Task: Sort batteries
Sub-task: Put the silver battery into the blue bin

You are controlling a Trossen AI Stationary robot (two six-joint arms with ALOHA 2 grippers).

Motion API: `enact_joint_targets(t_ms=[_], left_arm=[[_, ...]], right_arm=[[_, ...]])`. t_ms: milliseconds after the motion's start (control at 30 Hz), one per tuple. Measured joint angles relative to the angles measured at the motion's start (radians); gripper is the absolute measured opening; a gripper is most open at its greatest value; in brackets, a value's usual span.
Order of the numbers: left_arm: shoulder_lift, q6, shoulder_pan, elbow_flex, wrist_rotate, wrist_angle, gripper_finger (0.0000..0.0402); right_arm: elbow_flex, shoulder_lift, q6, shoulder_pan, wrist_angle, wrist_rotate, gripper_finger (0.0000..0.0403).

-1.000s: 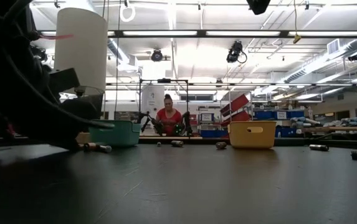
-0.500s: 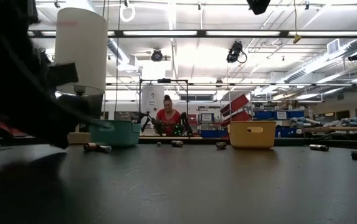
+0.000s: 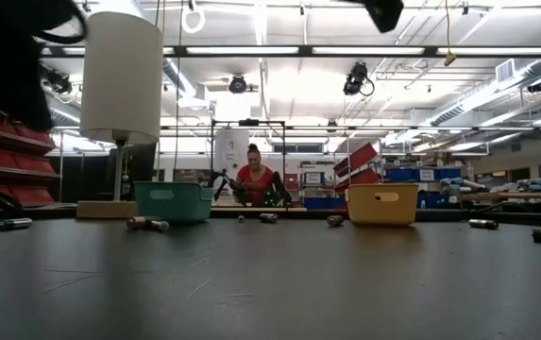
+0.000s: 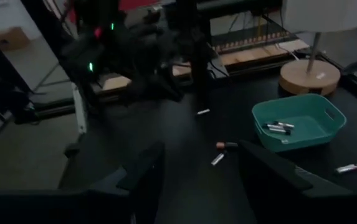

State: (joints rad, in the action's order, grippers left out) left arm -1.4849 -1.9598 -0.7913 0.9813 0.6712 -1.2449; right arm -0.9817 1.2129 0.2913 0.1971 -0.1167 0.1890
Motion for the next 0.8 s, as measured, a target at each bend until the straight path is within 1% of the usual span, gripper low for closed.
enact_joint_targets(t_ms=[67,200,267,333,433,500,600,700,800], left_arm=[[0.077,-0.041,-0.009,-0.051,-0.016,-0.012,0.0068],[0.177,-0.045,-0.003,-0.107,-0.029,-0.027,0.0074],[0.203,-0.045,0.006,-0.124,-0.045,-0.022,0.0088],[0.224,-0.066,0.015,-0.151,-0.077,0.013,0.011],[0.228,-0.085,0.02,-0.193,-0.088,0.151,0.0149],[0.211,-0.087,0.023,-0.217,-0.089,0.214,0.0174],[0.177,-0.088,0.032,-0.236,-0.088,0.293,0.0202],[0.153,-0.095,0.038,-0.24,-0.085,0.319,0.0212],[0.149,-0.099,0.04,-0.239,-0.09,0.327,0.0213]], right_arm=[[0.0,0.025,-0.008,-0.005,0.013,-0.001,0.0208],[0.001,0.071,-0.024,-0.004,0.049,-0.01,0.0208],[0.001,0.086,-0.014,0.0,0.064,-0.025,0.0208],[0.001,0.095,0.006,0.001,0.09,-0.031,0.0208],[0.001,0.099,0.028,0.003,0.095,-0.033,0.0208],[0.0,0.113,0.021,0.003,0.092,-0.033,0.0208],[0.0,0.178,0.0,0.006,0.109,-0.051,0.0208],[0.001,0.269,-0.003,0.011,0.117,-0.081,0.0208],[0.001,0.348,0.026,0.011,0.207,-0.122,0.0208]])
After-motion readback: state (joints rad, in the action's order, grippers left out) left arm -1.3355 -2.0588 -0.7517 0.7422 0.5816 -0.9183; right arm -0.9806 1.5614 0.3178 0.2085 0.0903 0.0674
